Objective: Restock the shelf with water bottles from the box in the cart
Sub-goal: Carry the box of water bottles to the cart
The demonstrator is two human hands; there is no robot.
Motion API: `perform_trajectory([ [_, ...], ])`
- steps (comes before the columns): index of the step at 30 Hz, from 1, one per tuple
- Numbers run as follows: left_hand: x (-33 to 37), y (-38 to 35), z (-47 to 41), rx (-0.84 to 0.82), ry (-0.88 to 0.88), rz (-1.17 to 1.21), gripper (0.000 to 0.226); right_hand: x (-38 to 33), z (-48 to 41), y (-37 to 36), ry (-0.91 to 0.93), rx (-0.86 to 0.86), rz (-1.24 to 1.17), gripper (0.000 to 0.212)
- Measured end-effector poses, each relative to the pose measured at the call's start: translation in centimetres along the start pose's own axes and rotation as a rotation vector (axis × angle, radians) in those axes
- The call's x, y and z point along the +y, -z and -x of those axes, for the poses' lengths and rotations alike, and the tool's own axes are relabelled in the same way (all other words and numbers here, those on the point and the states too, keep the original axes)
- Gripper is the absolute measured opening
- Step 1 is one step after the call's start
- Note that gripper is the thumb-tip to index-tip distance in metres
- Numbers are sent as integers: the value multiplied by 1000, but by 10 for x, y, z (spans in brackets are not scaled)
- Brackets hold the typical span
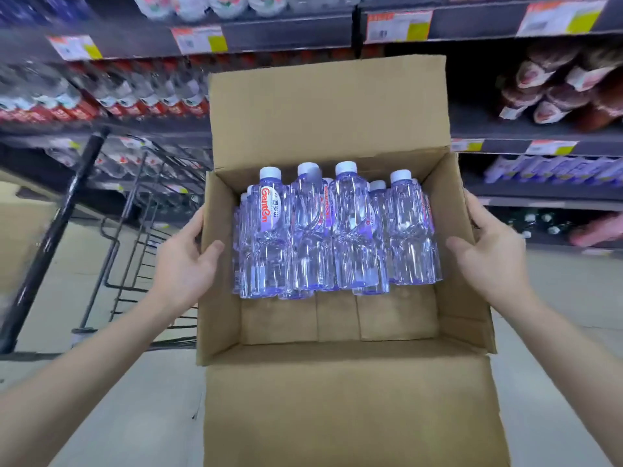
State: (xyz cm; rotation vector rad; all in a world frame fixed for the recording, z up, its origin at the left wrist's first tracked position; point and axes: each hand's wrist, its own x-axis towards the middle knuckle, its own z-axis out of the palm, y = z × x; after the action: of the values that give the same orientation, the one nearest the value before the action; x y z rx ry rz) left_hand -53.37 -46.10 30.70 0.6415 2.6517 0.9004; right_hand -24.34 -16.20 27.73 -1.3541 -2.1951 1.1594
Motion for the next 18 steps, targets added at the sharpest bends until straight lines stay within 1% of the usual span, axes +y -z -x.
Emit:
perform_trajectory([
  [5,-62,21,-46,-44,29,-17,71,-24,-8,-62,-21,-34,-15,84],
  [7,-86,25,-63,-72,35,-59,70,-32,-10,-87,-28,-48,13,87],
  [11,-118,22,-90,-134,33,-96,65,-30,-14,-128,-62,-39,48,85],
  [13,-133,18,-101,-151,46,-82,65,-27,-16,-145,-86,-50,80,85],
  [18,-153,-1,-124,-207,2,-67,66,-21,-18,-176,-194,-28,127,83],
])
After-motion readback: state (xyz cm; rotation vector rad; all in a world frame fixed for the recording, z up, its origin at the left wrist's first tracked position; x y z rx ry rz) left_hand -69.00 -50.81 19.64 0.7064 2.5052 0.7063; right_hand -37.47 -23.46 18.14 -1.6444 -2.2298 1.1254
